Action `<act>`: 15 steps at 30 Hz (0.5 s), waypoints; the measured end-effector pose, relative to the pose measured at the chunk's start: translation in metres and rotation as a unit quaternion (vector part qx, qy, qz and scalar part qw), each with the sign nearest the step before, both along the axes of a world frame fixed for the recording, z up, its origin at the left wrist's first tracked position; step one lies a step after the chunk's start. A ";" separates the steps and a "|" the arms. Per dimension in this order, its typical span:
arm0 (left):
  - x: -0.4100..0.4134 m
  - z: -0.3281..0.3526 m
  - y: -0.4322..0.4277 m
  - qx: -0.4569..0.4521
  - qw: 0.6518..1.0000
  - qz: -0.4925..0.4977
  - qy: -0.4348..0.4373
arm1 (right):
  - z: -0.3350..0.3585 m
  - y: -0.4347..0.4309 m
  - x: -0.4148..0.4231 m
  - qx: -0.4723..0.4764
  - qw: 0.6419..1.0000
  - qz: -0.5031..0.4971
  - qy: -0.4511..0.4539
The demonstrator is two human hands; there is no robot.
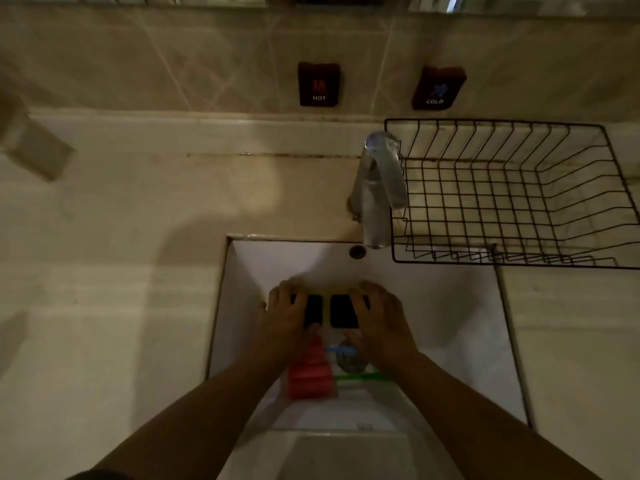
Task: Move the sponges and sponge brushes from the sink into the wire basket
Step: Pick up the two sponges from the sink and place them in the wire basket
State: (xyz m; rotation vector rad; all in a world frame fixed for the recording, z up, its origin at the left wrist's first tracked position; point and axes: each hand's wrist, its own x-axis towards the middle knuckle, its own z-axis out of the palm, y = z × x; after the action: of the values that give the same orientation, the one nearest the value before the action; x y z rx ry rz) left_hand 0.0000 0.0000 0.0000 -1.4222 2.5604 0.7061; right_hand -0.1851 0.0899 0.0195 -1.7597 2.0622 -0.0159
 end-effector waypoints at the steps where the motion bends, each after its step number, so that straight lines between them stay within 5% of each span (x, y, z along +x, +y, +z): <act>1: 0.000 -0.003 -0.001 0.014 1.000 0.000 -0.008 | -0.004 -0.002 0.000 0.016 1.000 0.006 0.007; 15: 0.004 -0.041 0.007 -0.014 1.000 0.017 -0.013 | -0.037 -0.010 0.008 0.017 0.999 0.000 0.031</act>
State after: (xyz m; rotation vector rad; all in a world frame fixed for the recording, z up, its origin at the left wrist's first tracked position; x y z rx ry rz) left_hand 0.0036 0.0071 -0.0414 -1.4779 2.5416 0.6560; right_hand -0.1768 0.0802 -0.0173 -1.7603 2.0931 0.0741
